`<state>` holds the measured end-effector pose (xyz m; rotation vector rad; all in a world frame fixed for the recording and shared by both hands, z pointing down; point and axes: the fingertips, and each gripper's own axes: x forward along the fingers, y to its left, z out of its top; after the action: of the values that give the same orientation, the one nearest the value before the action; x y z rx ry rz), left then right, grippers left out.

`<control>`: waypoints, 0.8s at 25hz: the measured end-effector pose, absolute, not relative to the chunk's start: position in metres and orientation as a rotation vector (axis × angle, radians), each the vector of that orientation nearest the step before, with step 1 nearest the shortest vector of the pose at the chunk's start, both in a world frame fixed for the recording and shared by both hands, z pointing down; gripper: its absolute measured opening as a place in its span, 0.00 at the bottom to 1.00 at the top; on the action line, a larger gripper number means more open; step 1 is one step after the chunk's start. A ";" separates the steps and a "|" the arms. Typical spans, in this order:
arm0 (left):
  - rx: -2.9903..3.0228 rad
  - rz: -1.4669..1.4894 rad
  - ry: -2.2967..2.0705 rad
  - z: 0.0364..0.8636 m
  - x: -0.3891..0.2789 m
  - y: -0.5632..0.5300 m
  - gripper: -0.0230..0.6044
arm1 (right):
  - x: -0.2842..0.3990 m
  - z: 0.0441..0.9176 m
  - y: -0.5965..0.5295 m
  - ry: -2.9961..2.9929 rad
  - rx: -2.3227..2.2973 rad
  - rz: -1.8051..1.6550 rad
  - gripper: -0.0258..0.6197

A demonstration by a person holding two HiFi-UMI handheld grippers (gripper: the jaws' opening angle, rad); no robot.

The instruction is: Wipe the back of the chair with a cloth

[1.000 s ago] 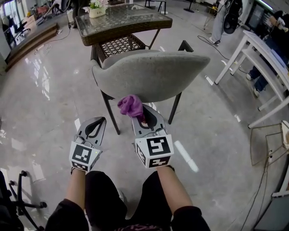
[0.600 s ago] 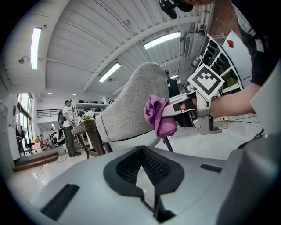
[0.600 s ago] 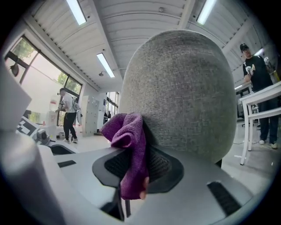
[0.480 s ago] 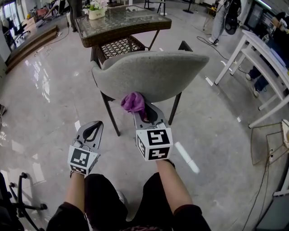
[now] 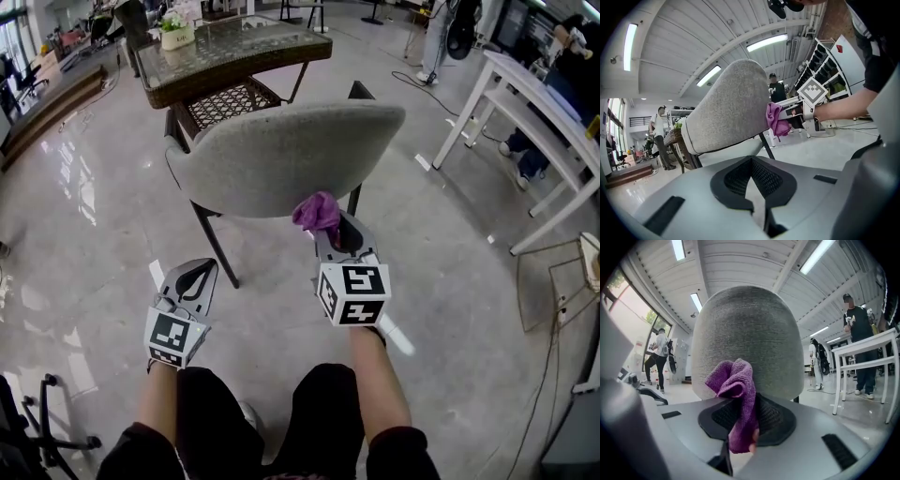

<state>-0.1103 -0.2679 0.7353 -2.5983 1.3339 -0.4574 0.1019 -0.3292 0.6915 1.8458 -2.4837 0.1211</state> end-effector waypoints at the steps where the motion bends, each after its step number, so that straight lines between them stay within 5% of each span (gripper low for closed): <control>1: -2.601 -0.463 1.323 0.737 -0.107 -0.268 0.05 | 0.112 0.692 -0.332 -2.466 1.875 0.130 0.20; 10: -2.579 -0.523 1.293 0.746 -0.105 -0.266 0.05 | 0.194 0.699 -0.364 -2.263 2.068 0.155 0.20; 20: -2.579 -0.537 1.328 0.750 -0.120 -0.278 0.05 | 0.192 0.699 -0.346 -2.291 2.146 0.165 0.20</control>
<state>-0.1198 -0.2783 0.7496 -2.5790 1.3283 -0.5374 0.1925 -0.3461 0.6986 2.1458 -2.2906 0.1646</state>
